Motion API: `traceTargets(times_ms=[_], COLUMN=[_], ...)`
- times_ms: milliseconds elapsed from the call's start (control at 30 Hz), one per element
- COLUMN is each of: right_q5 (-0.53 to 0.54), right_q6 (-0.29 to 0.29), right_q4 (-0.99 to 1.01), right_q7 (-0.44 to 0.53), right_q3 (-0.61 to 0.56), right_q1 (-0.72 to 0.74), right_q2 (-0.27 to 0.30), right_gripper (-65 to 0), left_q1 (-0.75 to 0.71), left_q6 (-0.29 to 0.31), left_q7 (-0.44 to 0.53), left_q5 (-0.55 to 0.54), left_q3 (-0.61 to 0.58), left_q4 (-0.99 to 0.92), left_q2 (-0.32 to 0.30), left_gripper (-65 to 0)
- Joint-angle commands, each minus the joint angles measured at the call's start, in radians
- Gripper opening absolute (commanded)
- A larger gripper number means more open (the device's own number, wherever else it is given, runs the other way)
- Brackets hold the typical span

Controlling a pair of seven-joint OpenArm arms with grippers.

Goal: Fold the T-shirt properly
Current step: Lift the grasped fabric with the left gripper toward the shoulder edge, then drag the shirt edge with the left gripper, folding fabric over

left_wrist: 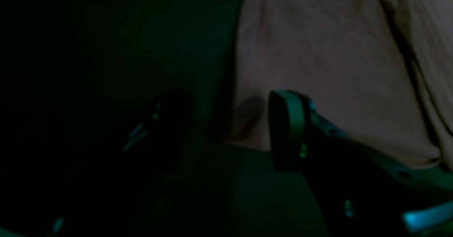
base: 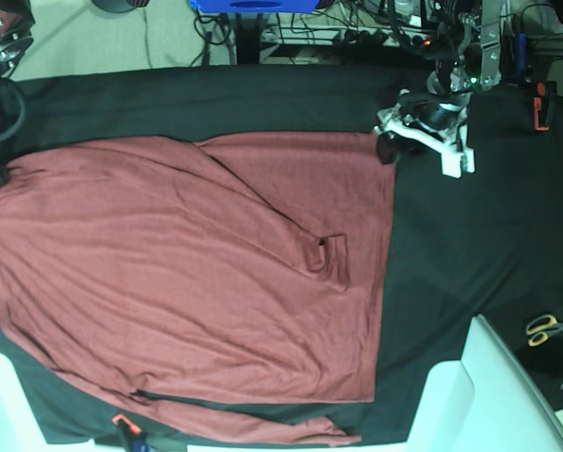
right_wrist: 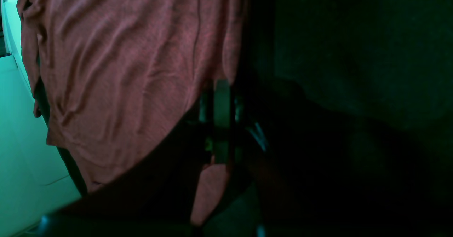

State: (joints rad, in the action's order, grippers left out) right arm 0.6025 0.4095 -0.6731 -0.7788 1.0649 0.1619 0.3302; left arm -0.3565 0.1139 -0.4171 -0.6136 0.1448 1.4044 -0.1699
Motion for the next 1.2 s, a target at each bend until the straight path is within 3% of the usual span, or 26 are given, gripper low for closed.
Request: traceTargets(times_ms=[0, 167, 467, 533, 633, 667, 1167], right_q5=[0.020, 0.021, 0.021, 0.021, 0.020, 0.020, 0.023], right_q6=[0.013, 0.013, 0.013, 0.013, 0.013, 0.013, 0.013], right_q4=[-0.014, -0.014, -0.015, -0.015, -0.017, -0.017, -0.084], right_q7=[0.009, 0.009, 0.009, 0.009, 0.011, 0.012, 0.015], right_q3=[0.002, 0.002, 0.002, 0.002, 0.002, 0.002, 0.013], right_q1=[0.012, 0.012, 0.012, 0.012, 0.012, 0.012, -0.023], right_q2=[0.024, 0.024, 0.011, 0.010, -0.001, -0.003, -0.001], right_gripper=[-64.4, -64.4, -64.4, -64.4, -64.4, -64.4, -64.4], left_q1=[0.004, 0.001, -0.026, -0.026, -0.026, -0.025, -0.042], left_q6=[0.002, 0.002, 0.002, 0.002, 0.002, 0.002, 0.002], left_q7=[-0.033, -0.033, -0.041, -0.041, -0.042, -0.042, -0.075], left_q5=[-0.004, -0.009, -0.012, -0.012, -0.012, -0.012, -0.013], left_q3=[-0.015, -0.087, -0.073, -0.073, -0.083, -0.086, -0.070], left_q4=[-0.014, -0.055, -0.058, -0.058, -0.058, -0.060, -0.020], left_q2=[-0.003, -0.003, 0.008, 0.008, 0.010, 0.010, 0.003], left_gripper=[-28.1, -28.3, -29.0, -36.7, -62.0, -65.0, -65.0])
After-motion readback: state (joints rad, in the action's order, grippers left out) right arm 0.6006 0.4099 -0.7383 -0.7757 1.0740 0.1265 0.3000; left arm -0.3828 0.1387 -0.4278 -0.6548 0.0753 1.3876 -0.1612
